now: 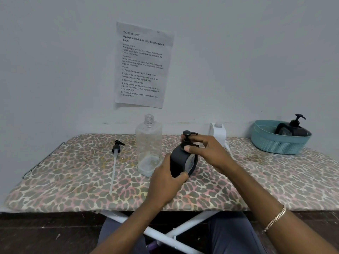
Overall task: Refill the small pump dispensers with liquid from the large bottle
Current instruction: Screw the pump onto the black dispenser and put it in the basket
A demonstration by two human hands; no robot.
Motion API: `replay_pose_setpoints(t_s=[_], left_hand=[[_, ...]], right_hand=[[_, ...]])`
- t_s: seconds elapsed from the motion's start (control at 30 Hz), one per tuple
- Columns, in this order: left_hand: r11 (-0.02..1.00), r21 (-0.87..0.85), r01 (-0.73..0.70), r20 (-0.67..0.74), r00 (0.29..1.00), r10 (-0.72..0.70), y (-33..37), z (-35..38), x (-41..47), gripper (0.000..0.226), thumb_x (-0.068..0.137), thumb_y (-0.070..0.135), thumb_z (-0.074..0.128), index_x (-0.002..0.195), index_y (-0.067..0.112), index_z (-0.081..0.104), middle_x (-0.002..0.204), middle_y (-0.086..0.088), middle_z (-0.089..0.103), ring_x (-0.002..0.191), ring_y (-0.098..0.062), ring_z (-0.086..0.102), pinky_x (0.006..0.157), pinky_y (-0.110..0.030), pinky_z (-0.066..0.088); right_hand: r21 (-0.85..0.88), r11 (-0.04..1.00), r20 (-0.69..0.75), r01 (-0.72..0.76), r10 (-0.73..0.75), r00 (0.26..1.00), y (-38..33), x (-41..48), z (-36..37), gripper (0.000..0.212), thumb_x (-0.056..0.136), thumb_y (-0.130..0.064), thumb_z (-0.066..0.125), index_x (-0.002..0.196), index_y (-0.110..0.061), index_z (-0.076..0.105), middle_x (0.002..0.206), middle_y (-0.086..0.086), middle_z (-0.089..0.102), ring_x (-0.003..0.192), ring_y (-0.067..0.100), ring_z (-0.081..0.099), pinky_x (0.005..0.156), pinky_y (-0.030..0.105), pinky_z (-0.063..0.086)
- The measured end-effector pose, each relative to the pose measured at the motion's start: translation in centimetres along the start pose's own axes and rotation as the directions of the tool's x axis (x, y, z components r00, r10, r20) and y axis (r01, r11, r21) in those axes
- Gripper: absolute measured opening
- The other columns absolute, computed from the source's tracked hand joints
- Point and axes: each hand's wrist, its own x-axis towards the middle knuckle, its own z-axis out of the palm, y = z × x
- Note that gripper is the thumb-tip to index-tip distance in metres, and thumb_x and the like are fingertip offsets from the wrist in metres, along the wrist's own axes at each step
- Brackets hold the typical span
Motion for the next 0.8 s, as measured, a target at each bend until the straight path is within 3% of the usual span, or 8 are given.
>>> replay_pose_setpoints(t_s=[0.13, 0.23, 0.33, 0.43, 0.53, 0.63, 0.7, 0.8], left_hand=[[1.000, -0.008, -0.006, 0.007, 1.000, 0.006, 0.0, 0.0, 0.0, 0.038, 0.087, 0.034, 0.073, 0.118, 0.040, 0.053, 0.095, 0.012, 0.071, 0.083, -0.006, 0.068, 0.074, -0.039, 0.060], [1.000, -0.020, 0.000, 0.007, 1.000, 0.000, -0.1, 0.0, -0.1, 0.045, 0.088, 0.031, 0.074, 0.126, 0.041, 0.053, 0.099, 0.015, 0.071, 0.087, -0.003, 0.069, 0.073, -0.031, 0.059], [1.000, -0.019, -0.004, 0.005, 1.000, 0.004, -0.2, -0.1, -0.1, 0.049, 0.088, 0.032, 0.073, 0.132, 0.039, 0.052, 0.101, 0.015, 0.071, 0.088, -0.002, 0.068, 0.074, -0.029, 0.058], [1.000, -0.013, -0.008, 0.006, 1.000, 0.008, -0.2, -0.1, -0.1, 0.045, 0.088, 0.033, 0.073, 0.128, 0.038, 0.052, 0.100, 0.013, 0.071, 0.087, -0.004, 0.068, 0.075, -0.035, 0.059], [1.000, 0.001, -0.007, 0.006, 1.000, 0.007, -0.3, 0.0, 0.0, 0.044, 0.088, 0.034, 0.073, 0.126, 0.039, 0.052, 0.099, 0.013, 0.070, 0.086, -0.004, 0.068, 0.073, -0.033, 0.059], [1.000, 0.001, -0.014, 0.005, 1.000, 0.014, -0.1, -0.1, -0.1, 0.047, 0.089, 0.032, 0.073, 0.130, 0.039, 0.052, 0.102, 0.016, 0.070, 0.089, 0.000, 0.067, 0.072, -0.023, 0.055], [1.000, 0.007, -0.015, 0.005, 1.000, 0.015, -0.2, -0.1, -0.1, 0.042, 0.089, 0.033, 0.073, 0.126, 0.038, 0.052, 0.101, 0.015, 0.070, 0.088, -0.002, 0.068, 0.074, -0.029, 0.058], [1.000, 0.016, -0.011, 0.007, 1.000, 0.011, -0.2, 0.0, 0.0, 0.040, 0.088, 0.036, 0.071, 0.124, 0.037, 0.052, 0.100, 0.013, 0.070, 0.086, -0.004, 0.068, 0.076, -0.039, 0.059]], right_hand=[[0.119, 0.993, -0.068, 0.009, -0.001, 0.998, 0.0, 0.0, 0.1, 0.032, 0.084, -0.008, 0.085, 0.114, -0.021, 0.080, 0.116, -0.008, 0.079, 0.112, 0.005, 0.072, 0.107, 0.038, 0.054], [0.099, 0.995, -0.107, 0.030, -0.020, 0.994, 0.3, 0.1, 0.8, 0.024, 0.080, -0.011, 0.088, 0.103, -0.015, 0.080, 0.103, -0.005, 0.080, 0.102, 0.009, 0.074, 0.096, 0.038, 0.058], [0.070, 0.996, -0.139, 0.060, -0.050, 0.989, 0.4, 0.1, 1.2, 0.024, 0.079, -0.017, 0.091, 0.093, -0.016, 0.071, 0.094, -0.006, 0.075, 0.098, 0.008, 0.072, 0.087, 0.034, 0.055], [0.031, 0.995, -0.150, 0.098, -0.092, 0.984, 0.2, 0.1, 1.2, 0.033, 0.079, -0.016, 0.091, 0.089, -0.016, 0.060, 0.096, 0.007, 0.070, 0.095, 0.007, 0.068, 0.085, 0.033, 0.054], [-0.006, 0.996, -0.123, 0.084, -0.084, 0.989, 0.1, 0.1, 1.0, 0.032, 0.080, -0.018, 0.090, 0.091, -0.019, 0.060, 0.097, -0.002, 0.071, 0.095, 0.003, 0.067, 0.085, 0.029, 0.050], [0.015, 0.998, -0.031, 0.062, -0.061, 0.998, 0.2, 0.2, 0.3, 0.027, 0.089, -0.023, 0.083, 0.112, -0.031, 0.072, 0.113, -0.011, 0.075, 0.114, 0.004, 0.067, 0.101, 0.034, 0.051], [0.046, 0.998, 0.011, 0.041, -0.041, 0.999, 0.1, 0.2, 0.0, 0.029, 0.094, -0.019, 0.077, 0.119, -0.034, 0.075, 0.120, -0.012, 0.076, 0.119, 0.001, 0.067, 0.105, 0.031, 0.050], [0.100, 0.994, -0.029, 0.035, -0.032, 0.999, 0.0, 0.3, -0.1, 0.021, 0.089, -0.012, 0.081, 0.108, -0.022, 0.081, 0.110, -0.008, 0.080, 0.108, 0.001, 0.072, 0.096, 0.027, 0.051]])
